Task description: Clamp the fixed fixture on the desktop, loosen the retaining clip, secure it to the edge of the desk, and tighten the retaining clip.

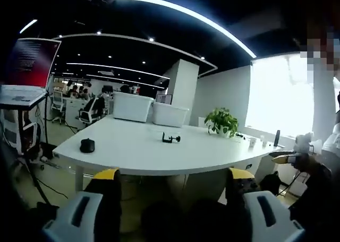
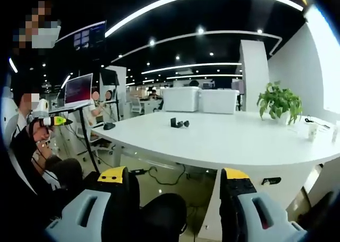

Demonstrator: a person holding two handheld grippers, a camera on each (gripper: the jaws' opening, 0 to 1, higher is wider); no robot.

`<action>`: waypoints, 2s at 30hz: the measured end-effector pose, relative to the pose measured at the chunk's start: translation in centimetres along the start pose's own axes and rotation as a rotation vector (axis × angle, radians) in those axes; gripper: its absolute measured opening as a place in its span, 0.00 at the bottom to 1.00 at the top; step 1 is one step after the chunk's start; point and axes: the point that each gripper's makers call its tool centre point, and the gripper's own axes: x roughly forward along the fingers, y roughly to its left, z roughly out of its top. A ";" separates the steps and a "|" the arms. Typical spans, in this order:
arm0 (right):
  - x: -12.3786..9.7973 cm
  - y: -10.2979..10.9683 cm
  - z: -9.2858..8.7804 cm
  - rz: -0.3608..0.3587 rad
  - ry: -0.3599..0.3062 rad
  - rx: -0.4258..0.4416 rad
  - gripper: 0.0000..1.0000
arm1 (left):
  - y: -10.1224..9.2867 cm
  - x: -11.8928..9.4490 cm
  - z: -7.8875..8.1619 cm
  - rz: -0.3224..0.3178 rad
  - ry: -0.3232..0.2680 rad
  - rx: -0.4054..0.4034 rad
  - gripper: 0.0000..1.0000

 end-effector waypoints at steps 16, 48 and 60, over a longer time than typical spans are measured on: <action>0.6 0.0 -0.9 0.004 0.021 0.005 0.66 | 1.2 0.1 -0.1 0.026 0.001 0.119 0.50; 6.9 -3.6 0.7 -0.069 0.011 -0.075 0.62 | 1.7 9.8 -2.1 -0.023 0.049 0.238 0.58; 10.5 -4.6 0.3 -0.098 -0.002 -0.058 0.61 | 2.1 12.8 -4.3 -0.020 0.088 0.112 0.76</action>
